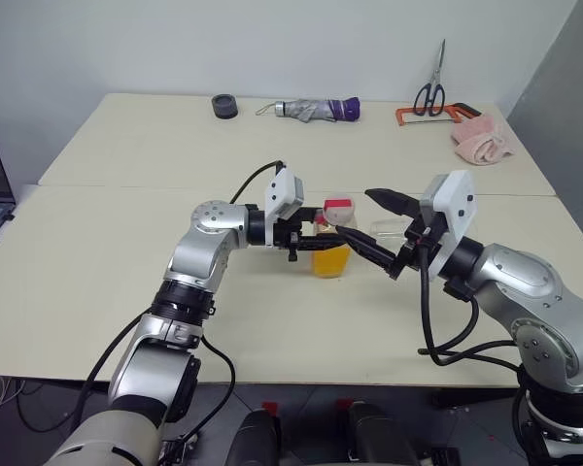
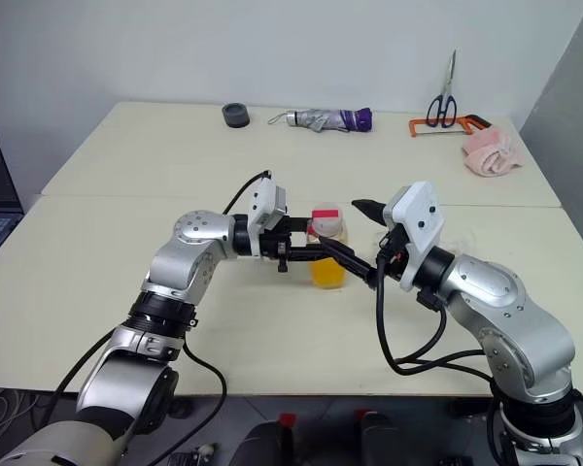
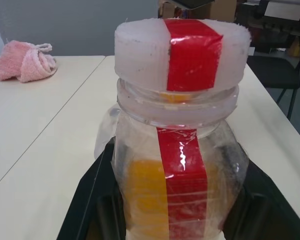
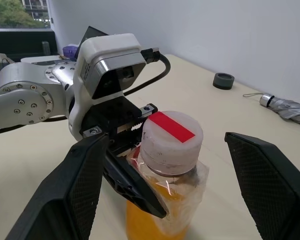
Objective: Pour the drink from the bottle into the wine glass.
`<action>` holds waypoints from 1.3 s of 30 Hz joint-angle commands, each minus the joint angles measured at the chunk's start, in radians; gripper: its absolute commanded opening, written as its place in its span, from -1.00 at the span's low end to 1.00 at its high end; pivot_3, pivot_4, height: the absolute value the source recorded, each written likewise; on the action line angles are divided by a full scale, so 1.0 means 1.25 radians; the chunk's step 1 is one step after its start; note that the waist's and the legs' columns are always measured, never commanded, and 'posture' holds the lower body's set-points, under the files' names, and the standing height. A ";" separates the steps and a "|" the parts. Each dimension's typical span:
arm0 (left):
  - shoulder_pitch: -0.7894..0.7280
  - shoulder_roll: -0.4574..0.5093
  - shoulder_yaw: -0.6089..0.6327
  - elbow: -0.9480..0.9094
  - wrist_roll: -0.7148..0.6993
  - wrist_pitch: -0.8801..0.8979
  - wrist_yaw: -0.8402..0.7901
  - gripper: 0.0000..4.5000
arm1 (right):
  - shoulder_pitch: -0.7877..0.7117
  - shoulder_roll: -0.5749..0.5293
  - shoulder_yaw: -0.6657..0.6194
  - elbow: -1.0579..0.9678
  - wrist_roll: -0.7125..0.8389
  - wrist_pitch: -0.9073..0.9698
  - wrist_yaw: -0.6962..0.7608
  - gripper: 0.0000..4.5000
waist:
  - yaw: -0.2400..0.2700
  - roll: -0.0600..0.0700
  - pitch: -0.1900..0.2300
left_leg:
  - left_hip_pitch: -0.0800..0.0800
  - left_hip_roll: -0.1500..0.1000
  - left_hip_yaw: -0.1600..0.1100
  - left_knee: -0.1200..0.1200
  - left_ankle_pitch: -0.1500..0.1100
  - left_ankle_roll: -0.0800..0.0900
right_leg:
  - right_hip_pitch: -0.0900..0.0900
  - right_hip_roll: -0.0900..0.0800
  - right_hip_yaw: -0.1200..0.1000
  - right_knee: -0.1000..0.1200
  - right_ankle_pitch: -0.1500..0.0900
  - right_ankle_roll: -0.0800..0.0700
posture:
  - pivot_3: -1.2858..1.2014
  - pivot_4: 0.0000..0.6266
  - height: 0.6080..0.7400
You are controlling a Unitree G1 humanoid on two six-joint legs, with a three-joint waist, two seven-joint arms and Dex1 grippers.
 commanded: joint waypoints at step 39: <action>0.000 0.000 0.010 -0.065 -0.027 0.002 -0.005 -0.18 | -0.134 0.019 0.066 0.181 -0.027 -0.083 0.086 0.26 | 0.000 0.000 0.000 | 0.000 0.000 0.000 0.000 0.000 0.000 | 0.000 0.000 0.000 0.000 0.000 0.000 | 0.03 -0.52 1.00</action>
